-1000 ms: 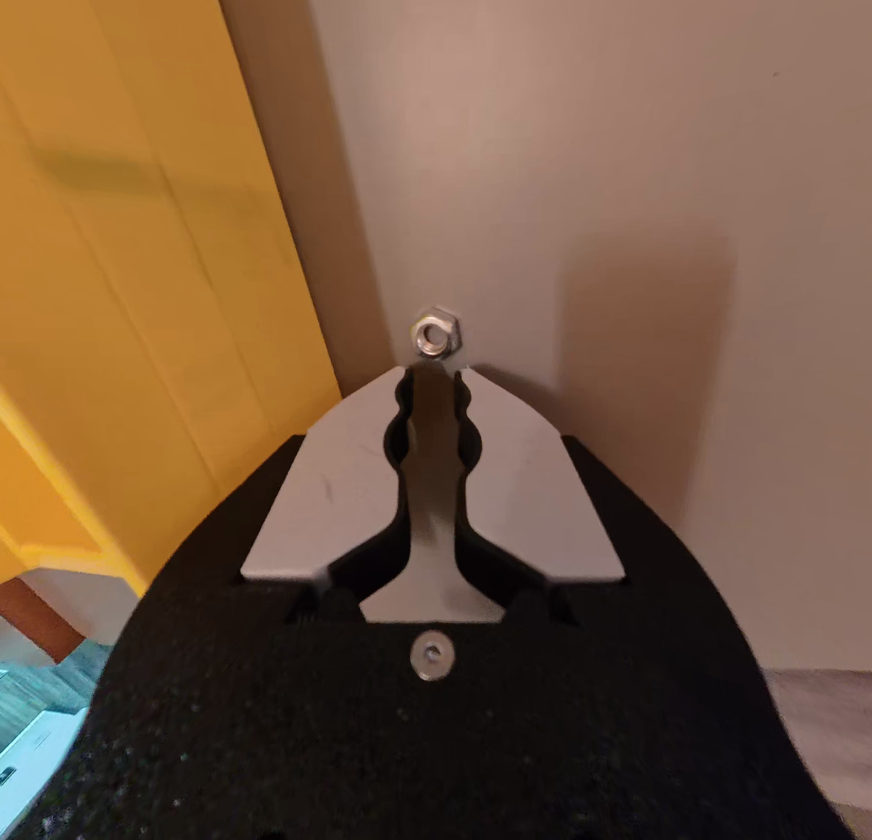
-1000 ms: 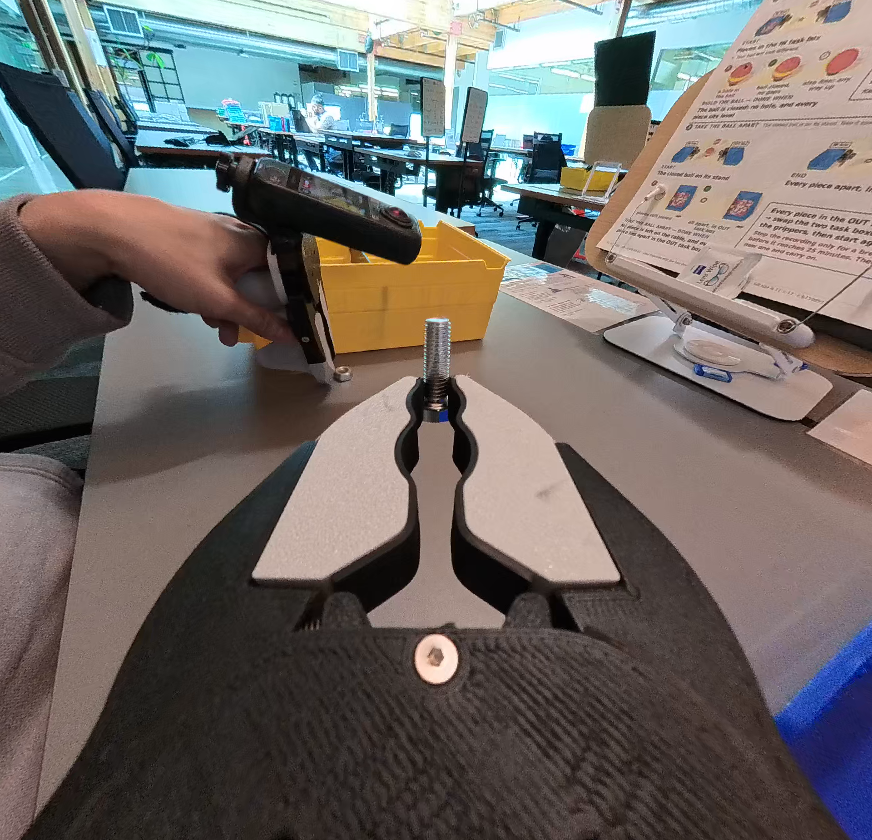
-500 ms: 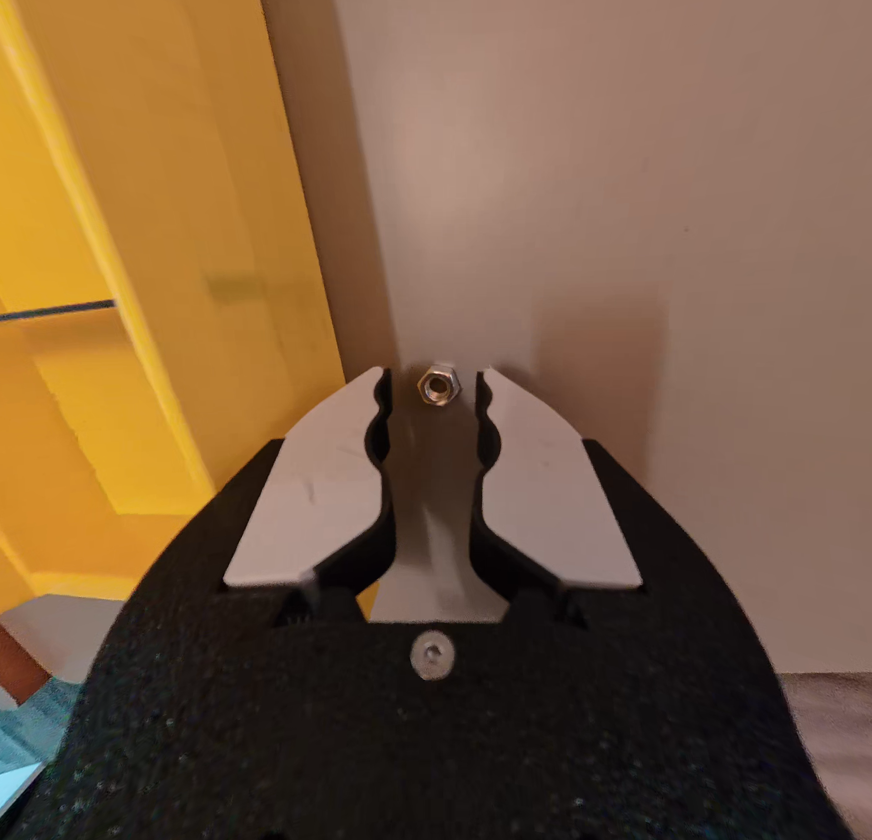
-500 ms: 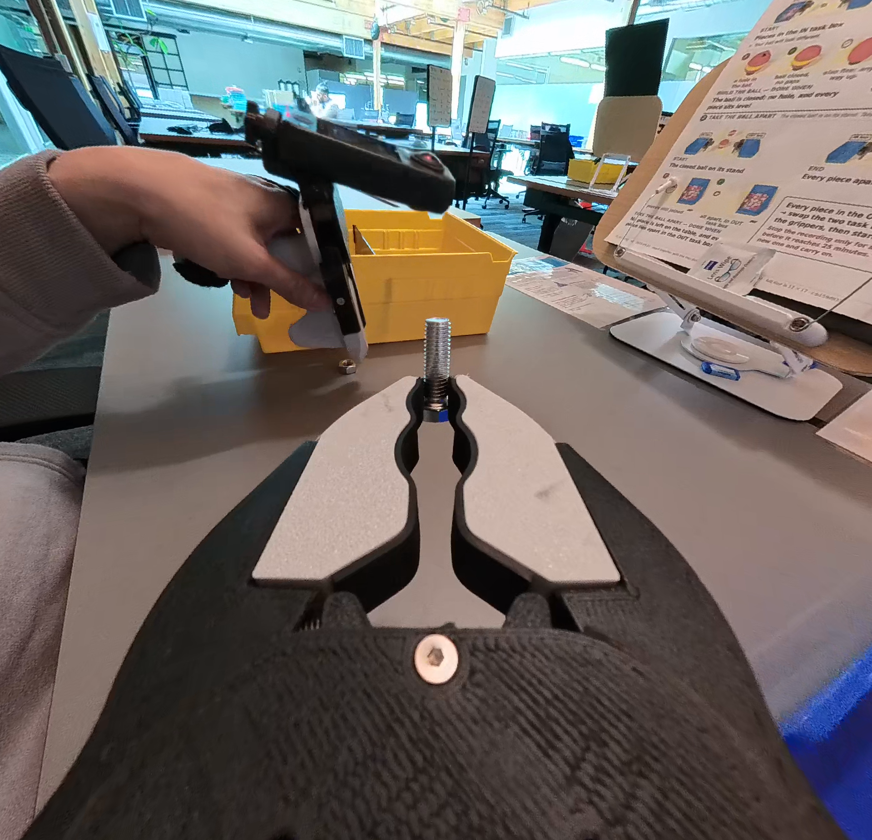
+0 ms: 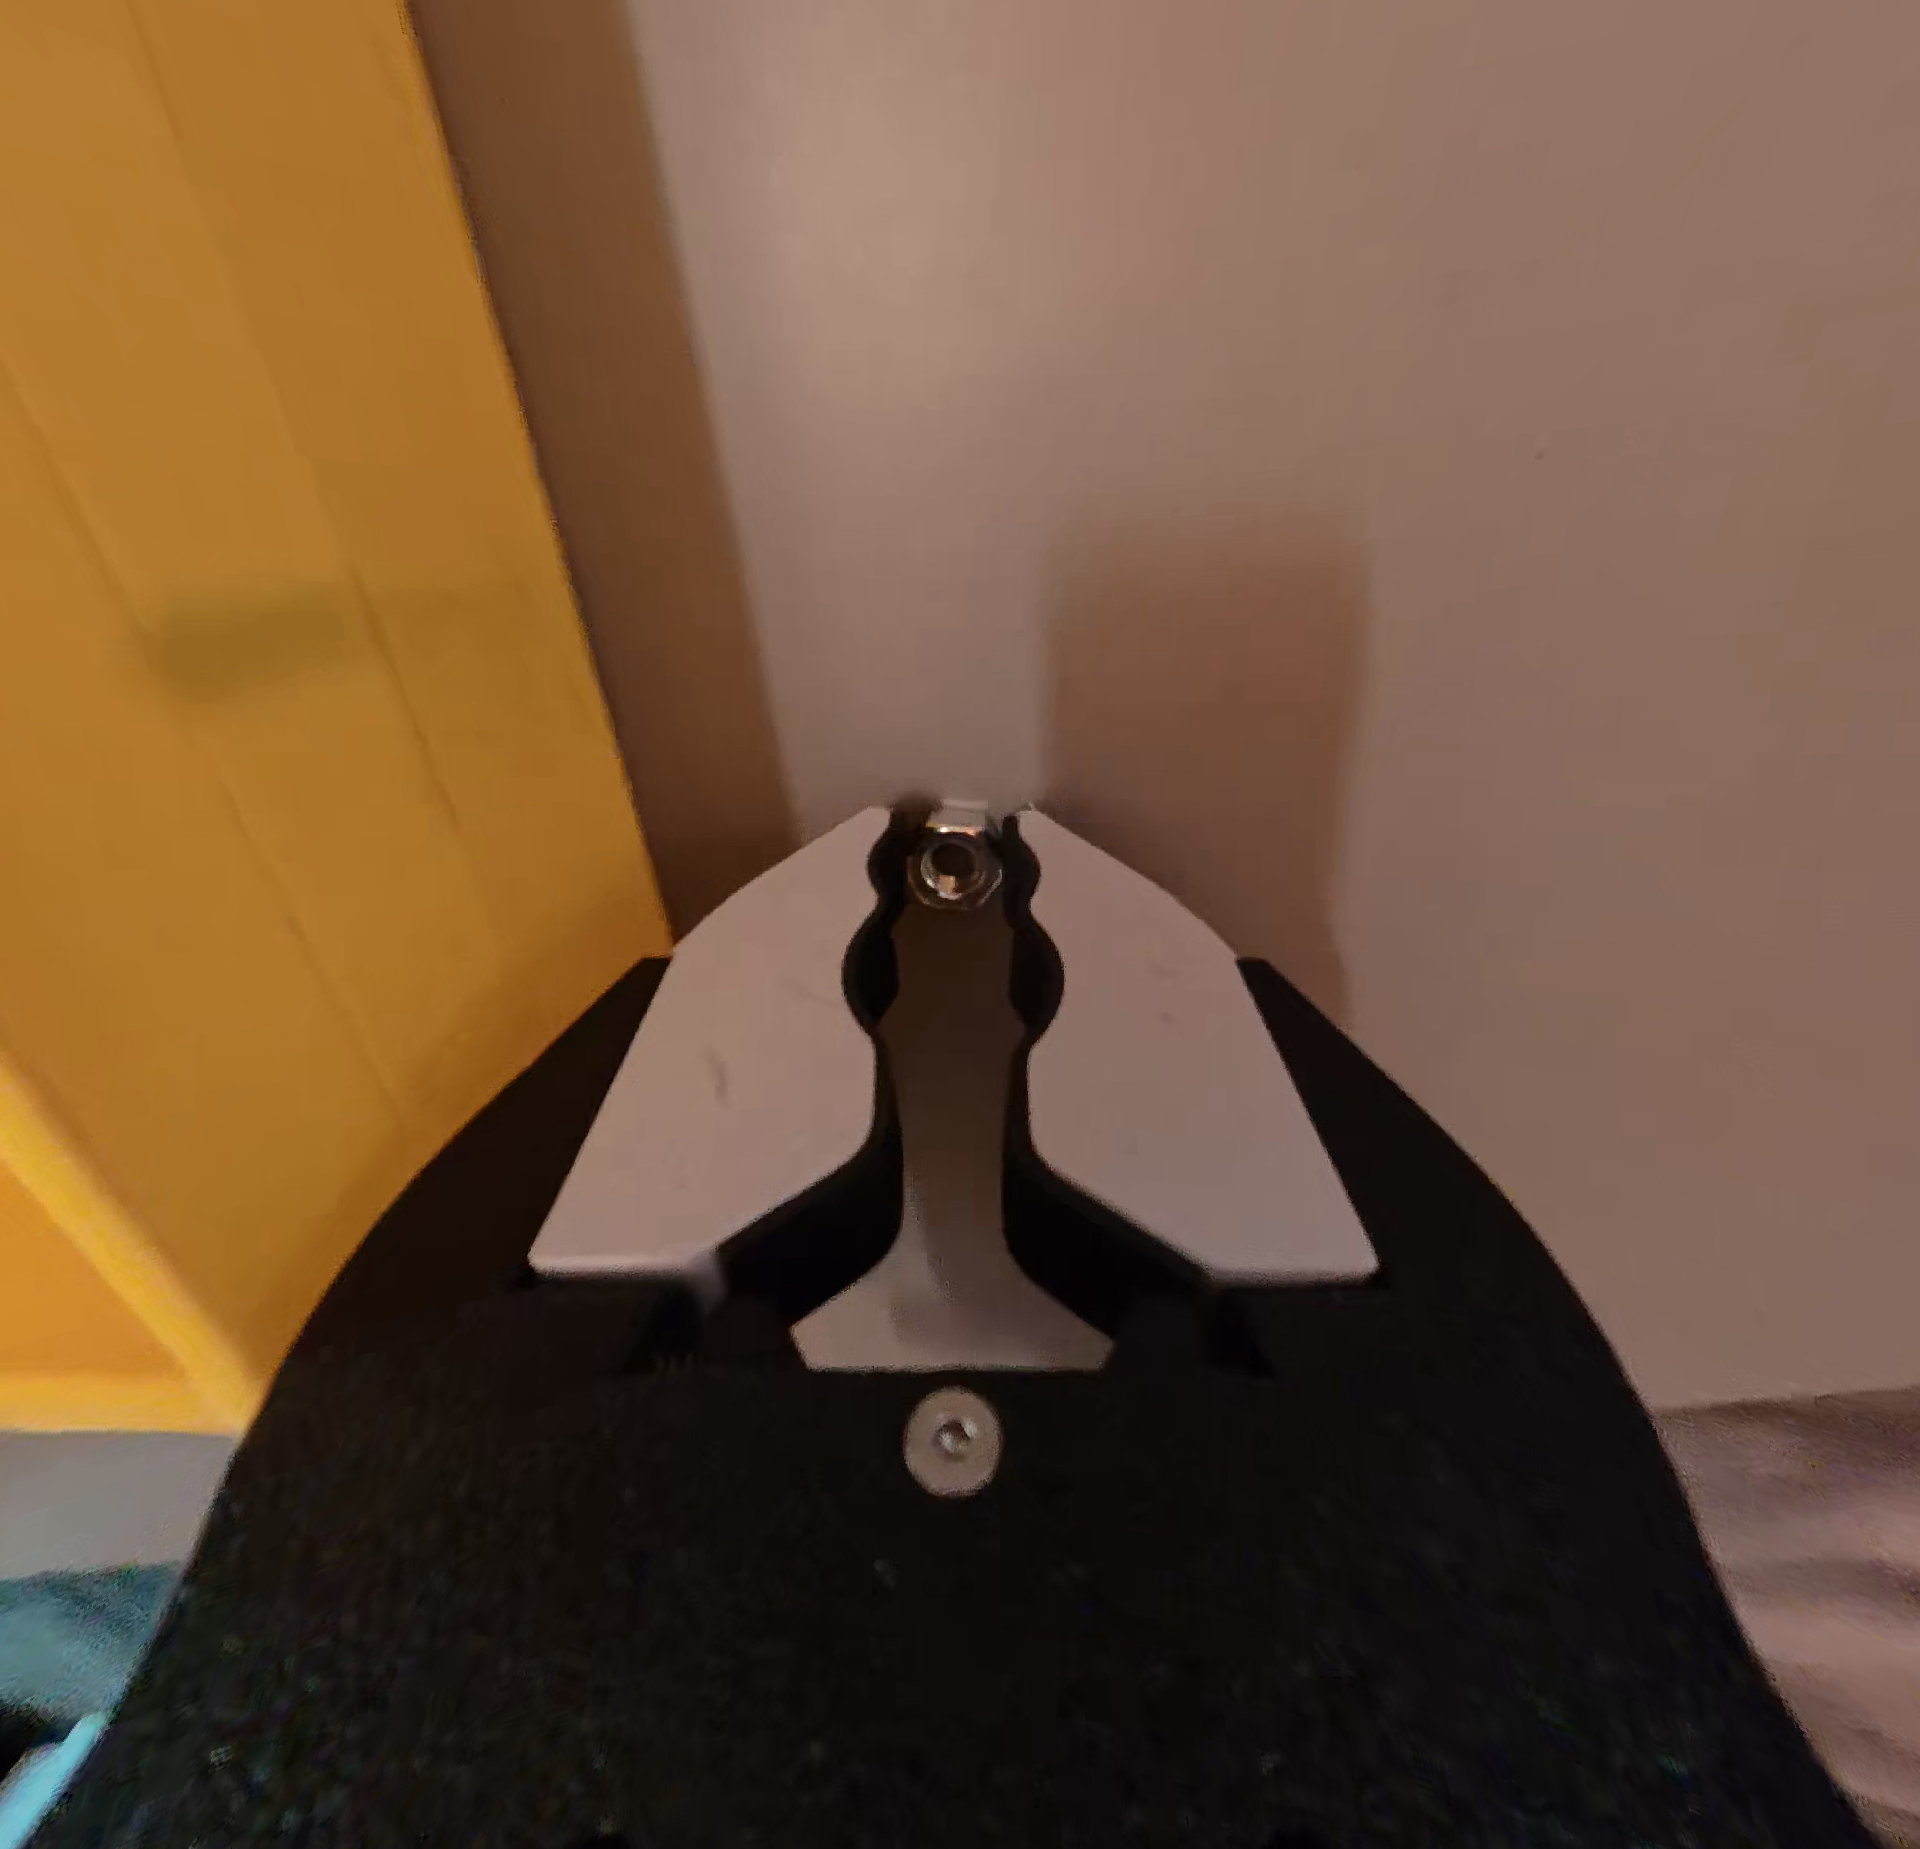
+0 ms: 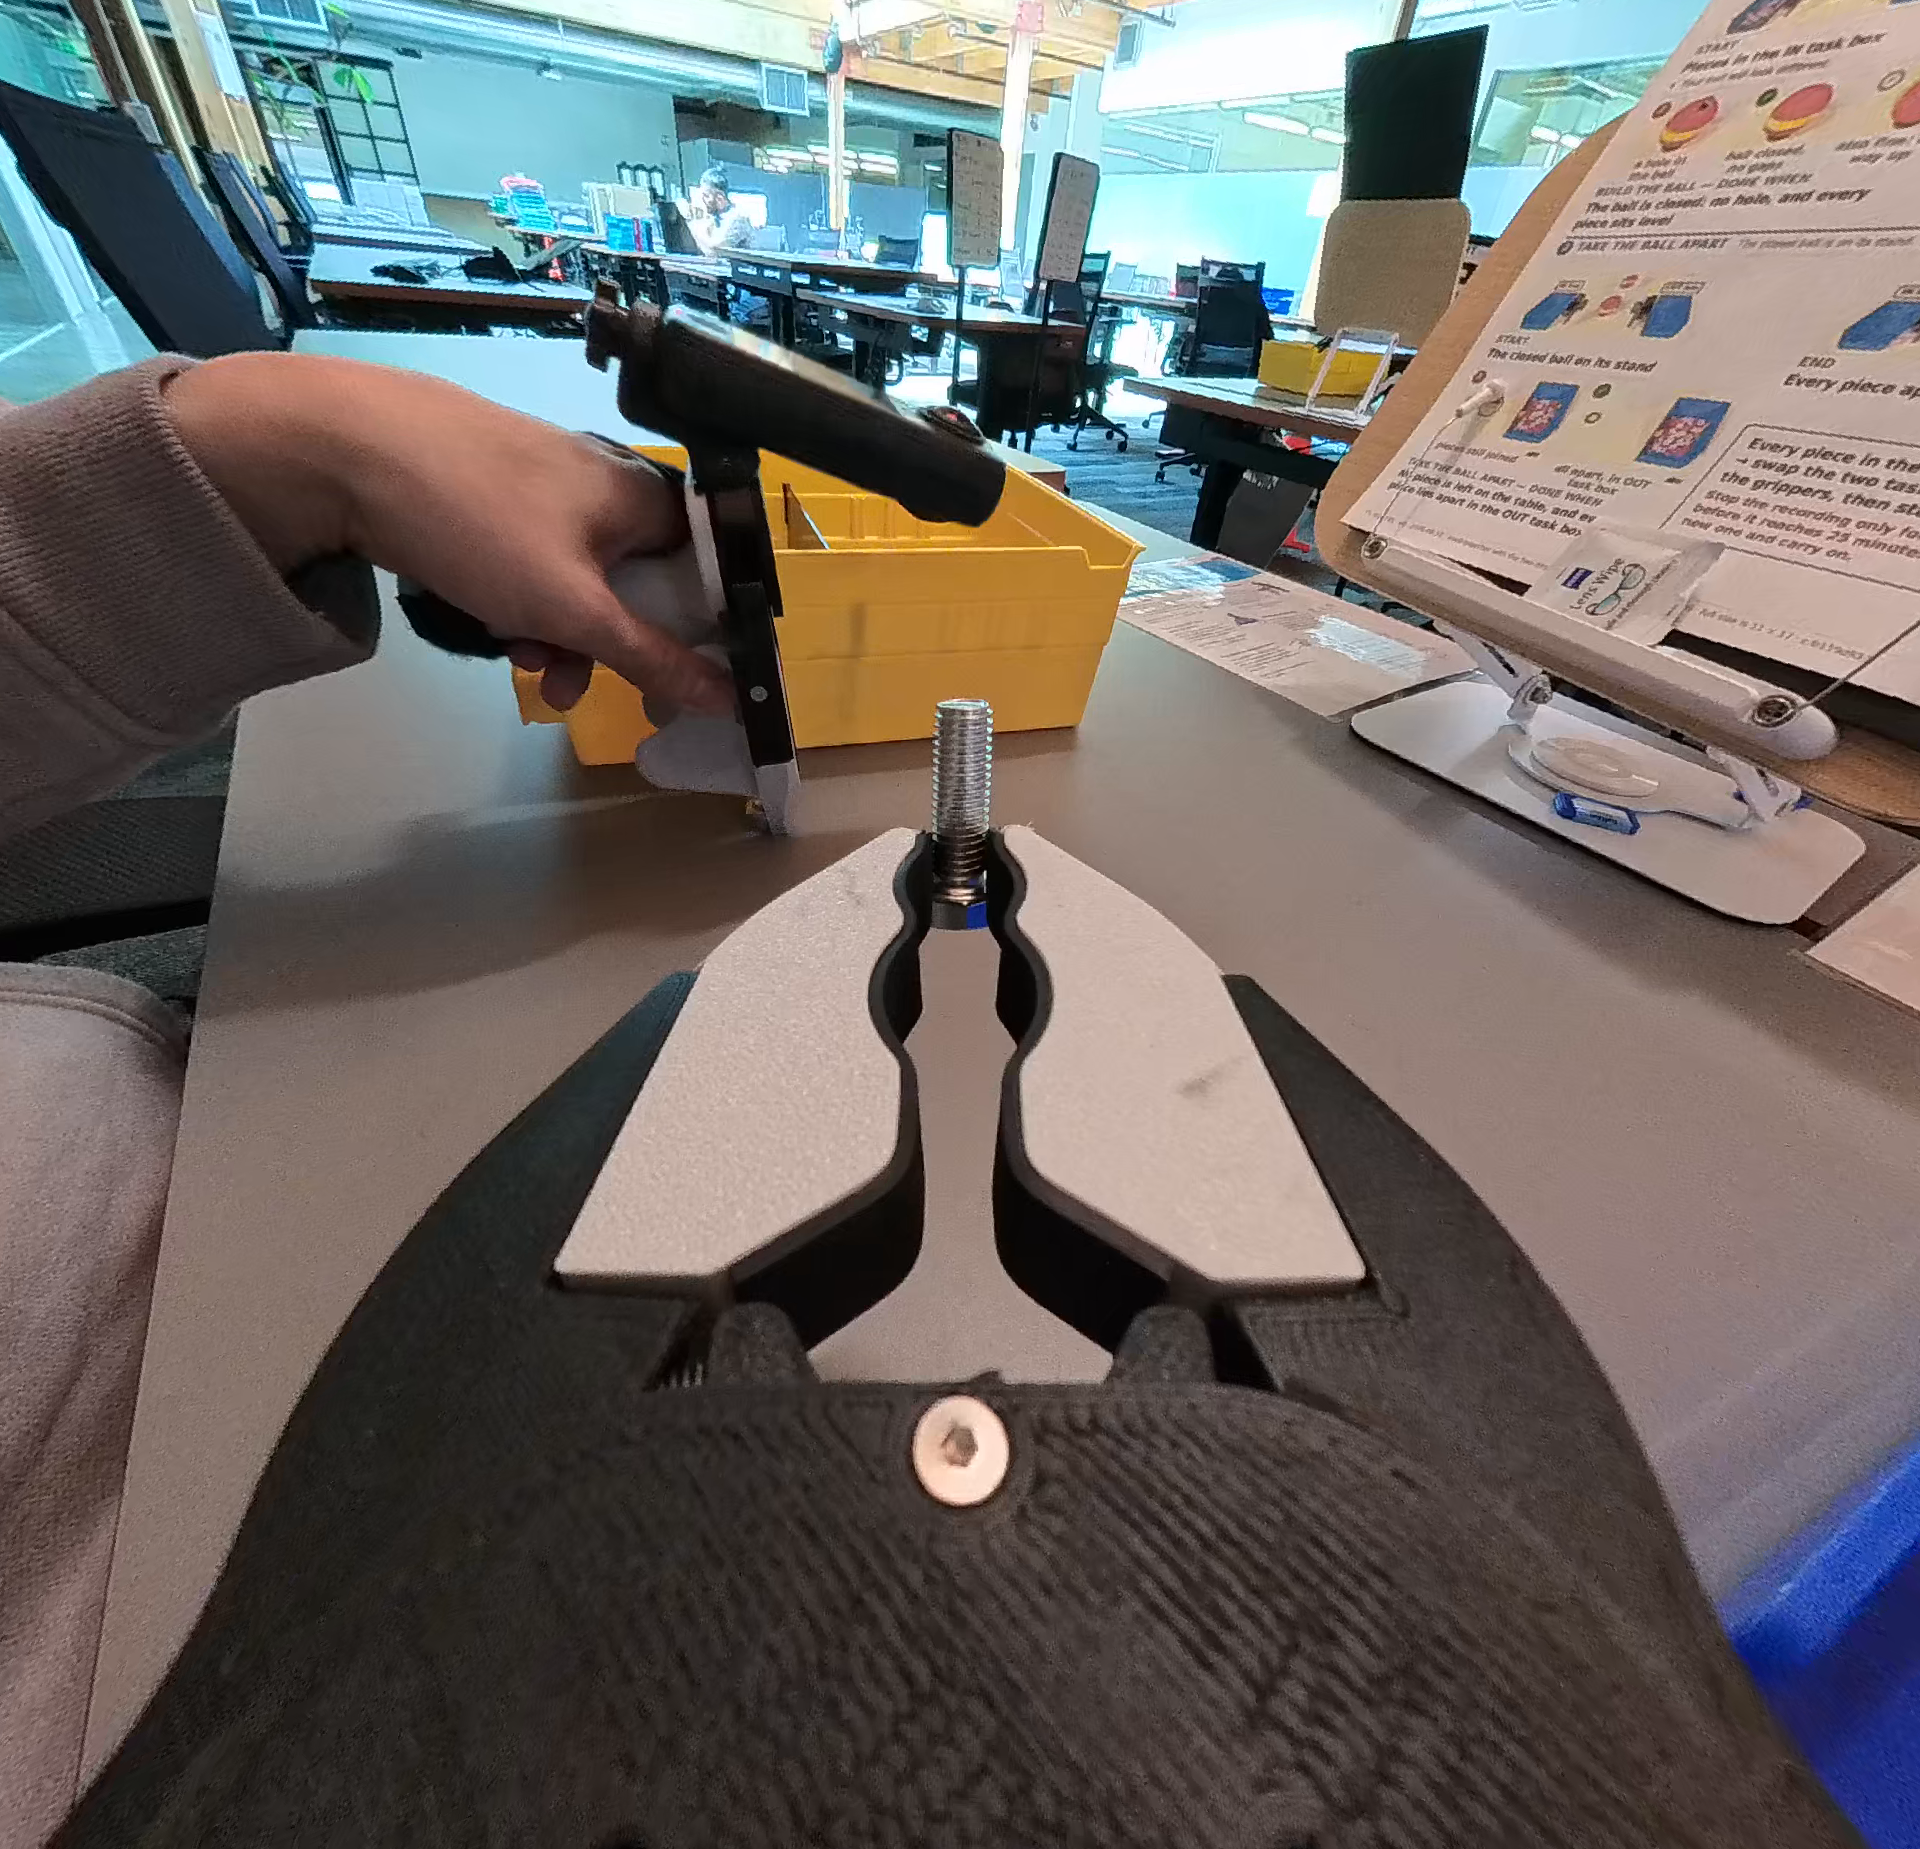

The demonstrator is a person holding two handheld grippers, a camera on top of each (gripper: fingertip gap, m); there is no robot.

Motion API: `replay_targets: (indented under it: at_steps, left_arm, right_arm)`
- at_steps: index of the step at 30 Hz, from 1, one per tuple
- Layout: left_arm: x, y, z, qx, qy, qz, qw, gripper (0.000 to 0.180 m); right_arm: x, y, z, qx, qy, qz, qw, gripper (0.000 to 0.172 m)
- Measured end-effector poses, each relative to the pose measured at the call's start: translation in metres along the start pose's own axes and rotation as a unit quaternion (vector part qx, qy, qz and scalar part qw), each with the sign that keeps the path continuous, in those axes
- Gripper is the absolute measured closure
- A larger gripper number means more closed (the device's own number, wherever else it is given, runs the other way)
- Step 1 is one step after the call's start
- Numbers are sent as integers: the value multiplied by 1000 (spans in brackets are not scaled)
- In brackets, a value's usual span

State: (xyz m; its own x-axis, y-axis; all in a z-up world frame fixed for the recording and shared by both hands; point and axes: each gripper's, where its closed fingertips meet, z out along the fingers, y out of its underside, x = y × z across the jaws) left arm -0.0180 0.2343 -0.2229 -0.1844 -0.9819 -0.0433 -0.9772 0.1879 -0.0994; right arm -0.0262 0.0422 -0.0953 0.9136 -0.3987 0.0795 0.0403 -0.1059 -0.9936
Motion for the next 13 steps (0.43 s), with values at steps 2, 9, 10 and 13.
replay_targets:
  at_steps: [2, 9, 10, 13]
  left_arm:
    - [21, -3, -2, 14, 47, 23, 999, 165]
    - [99, -11, -7, 54, 51, 210, 975, 165]
    - [109, -14, -9, 67, 48, 234, 969, 165]
    - [136, -12, -8, 78, 62, 300, 949, 166]
  right_arm:
    - [1, 1, 0, -1, 2, 0, 1000, 163]
    - [5, -1, -3, 2, 8, 1, 1000, 163]
    - [6, -1, -4, 3, 10, 1, 1000, 163]
    - [8, -2, -6, 7, 12, 5, 1000, 163]
